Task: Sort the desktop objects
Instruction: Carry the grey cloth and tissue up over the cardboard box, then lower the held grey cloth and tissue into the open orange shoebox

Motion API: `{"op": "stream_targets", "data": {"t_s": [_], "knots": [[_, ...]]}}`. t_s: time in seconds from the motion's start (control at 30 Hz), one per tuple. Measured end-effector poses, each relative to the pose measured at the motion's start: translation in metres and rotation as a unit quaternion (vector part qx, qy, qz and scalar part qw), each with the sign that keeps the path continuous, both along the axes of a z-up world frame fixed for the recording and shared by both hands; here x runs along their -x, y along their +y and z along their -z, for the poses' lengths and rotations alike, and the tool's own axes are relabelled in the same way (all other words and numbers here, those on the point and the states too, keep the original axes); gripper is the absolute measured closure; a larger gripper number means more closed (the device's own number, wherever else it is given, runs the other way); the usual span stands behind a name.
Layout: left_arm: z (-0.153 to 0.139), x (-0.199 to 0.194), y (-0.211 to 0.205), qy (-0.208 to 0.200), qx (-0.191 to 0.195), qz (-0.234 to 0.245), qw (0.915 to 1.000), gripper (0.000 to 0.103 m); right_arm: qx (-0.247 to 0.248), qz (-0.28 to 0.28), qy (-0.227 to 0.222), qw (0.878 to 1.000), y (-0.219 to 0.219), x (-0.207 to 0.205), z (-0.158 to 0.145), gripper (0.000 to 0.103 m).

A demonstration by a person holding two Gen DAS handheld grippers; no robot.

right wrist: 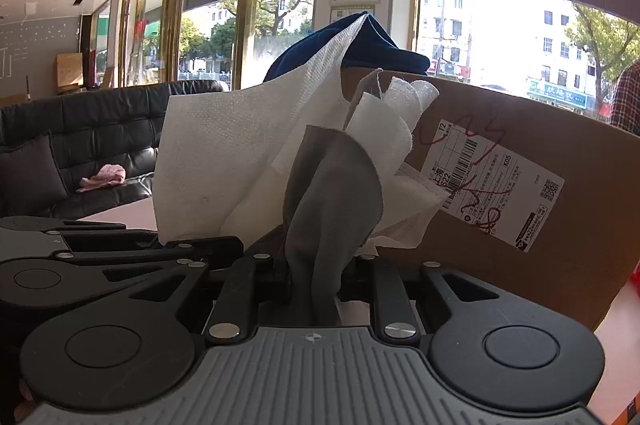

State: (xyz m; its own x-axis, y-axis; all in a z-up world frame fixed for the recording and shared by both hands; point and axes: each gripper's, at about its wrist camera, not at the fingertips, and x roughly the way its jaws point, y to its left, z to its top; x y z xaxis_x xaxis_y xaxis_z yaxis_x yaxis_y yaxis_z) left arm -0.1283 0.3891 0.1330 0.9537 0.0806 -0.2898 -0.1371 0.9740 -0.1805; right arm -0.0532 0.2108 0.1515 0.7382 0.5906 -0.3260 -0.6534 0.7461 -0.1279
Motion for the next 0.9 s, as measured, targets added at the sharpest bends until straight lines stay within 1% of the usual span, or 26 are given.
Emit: {"op": "stream_targets", "data": {"t_s": [0.07,0.13,0.2,0.27,0.37,0.43,0.53,0.6,0.63,0.67,0.77,0.9], "knots": [[0.000,-0.003,-0.001,-0.017,-0.009,-0.011,0.9998,0.097,0.003,-0.003,-0.029,1.000,0.003,-0.002,-0.001,0.087],[0.000,-0.008,0.000,-0.025,-0.011,-0.015,0.9995,0.097,0.002,-0.005,-0.040,0.999,0.004,-0.010,0.001,0.087],[0.006,-0.016,0.001,-0.020,-0.014,-0.014,0.9996,0.096,0.009,-0.004,-0.043,0.999,0.006,-0.019,0.007,0.086],[0.015,-0.022,0.000,-0.015,-0.027,-0.011,0.9995,0.096,0.029,-0.005,-0.049,0.998,0.010,-0.029,0.019,0.086],[0.029,-0.030,-0.002,0.001,-0.050,0.004,0.9987,0.096,0.075,-0.005,-0.047,0.996,0.017,-0.042,0.037,0.086],[0.035,-0.036,-0.002,0.022,-0.061,0.009,0.9978,0.096,0.100,-0.011,-0.041,0.994,0.020,-0.046,0.045,0.086],[0.041,-0.043,-0.002,0.062,-0.066,0.023,0.9956,0.096,0.137,-0.022,-0.006,0.990,0.024,-0.052,0.053,0.086],[0.044,-0.045,0.000,0.090,-0.056,0.036,0.9937,0.096,0.146,-0.026,0.047,0.988,0.025,-0.057,0.053,0.086],[0.045,-0.047,0.001,0.102,-0.052,0.041,0.9926,0.096,0.146,-0.023,0.086,0.985,0.025,-0.060,0.052,0.086],[0.045,-0.047,0.001,0.114,-0.049,0.046,0.9912,0.096,0.149,-0.019,0.117,0.982,0.025,-0.062,0.053,0.086],[0.048,-0.048,-0.004,0.137,-0.063,0.060,0.9867,0.095,0.169,-0.007,0.174,0.970,0.026,-0.064,0.055,0.086],[0.055,-0.054,-0.002,0.171,-0.046,0.062,0.9821,0.090,0.196,0.007,0.226,0.954,0.031,-0.062,0.060,0.085]]}}
